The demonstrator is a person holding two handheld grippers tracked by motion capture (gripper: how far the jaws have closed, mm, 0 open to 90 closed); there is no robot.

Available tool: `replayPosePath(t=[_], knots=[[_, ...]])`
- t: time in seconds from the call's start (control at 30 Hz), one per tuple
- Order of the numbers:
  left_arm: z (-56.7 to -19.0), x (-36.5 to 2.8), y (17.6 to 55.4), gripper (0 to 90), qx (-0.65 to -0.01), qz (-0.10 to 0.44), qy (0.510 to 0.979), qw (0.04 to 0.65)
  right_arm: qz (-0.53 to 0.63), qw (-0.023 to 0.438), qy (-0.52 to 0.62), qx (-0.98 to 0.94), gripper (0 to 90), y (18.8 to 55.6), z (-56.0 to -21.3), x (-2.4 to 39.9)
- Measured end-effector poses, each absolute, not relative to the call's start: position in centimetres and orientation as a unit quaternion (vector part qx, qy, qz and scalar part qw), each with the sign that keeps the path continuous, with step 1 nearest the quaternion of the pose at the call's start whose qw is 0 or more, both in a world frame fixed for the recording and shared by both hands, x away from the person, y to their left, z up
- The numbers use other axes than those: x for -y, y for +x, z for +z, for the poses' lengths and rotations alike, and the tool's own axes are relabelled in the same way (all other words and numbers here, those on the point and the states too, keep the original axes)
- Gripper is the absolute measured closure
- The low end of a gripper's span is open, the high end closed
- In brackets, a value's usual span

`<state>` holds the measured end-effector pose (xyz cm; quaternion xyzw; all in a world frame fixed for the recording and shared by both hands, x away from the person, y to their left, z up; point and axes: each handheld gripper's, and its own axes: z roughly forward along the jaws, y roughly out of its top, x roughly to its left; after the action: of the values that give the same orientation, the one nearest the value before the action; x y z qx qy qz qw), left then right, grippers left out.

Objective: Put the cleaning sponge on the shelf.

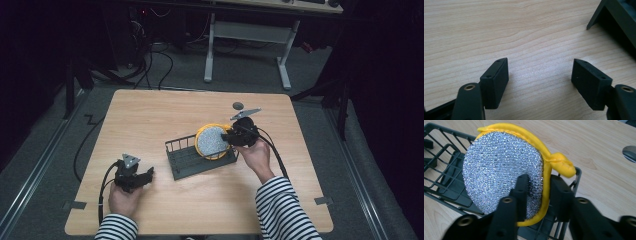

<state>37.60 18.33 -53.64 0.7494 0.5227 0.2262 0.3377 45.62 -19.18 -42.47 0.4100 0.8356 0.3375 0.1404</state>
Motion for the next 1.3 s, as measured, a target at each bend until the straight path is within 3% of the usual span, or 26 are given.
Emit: replayPosePath(t=[0.13, 0.33, 0.9, 1.3], knots=[[-53.6, -18.3, 37.6, 30.5, -0.523, 0.226, 0.749, 0.338, 0.352, 0.148, 0.411, -0.828, 55.4, 45.2, -41.7, 19.7], [-53.6, -18.3, 37.6, 30.5, -0.523, 0.226, 0.749, 0.339, 0.366, 0.155, 0.422, -0.815, 52.4, 44.6, -40.5, 21.1], [-53.6, -18.3, 37.6, 30.6, -0.523, 0.226, 0.749, 0.338, 0.426, 0.183, 0.471, -0.751, 53.2, 40.7, -39.8, 27.3], [-53.6, -18.3, 37.6, 30.2, -0.523, 0.226, 0.749, 0.339, 0.413, 0.186, 0.481, -0.750, 55.6, 39.0, -40.7, 29.2]])
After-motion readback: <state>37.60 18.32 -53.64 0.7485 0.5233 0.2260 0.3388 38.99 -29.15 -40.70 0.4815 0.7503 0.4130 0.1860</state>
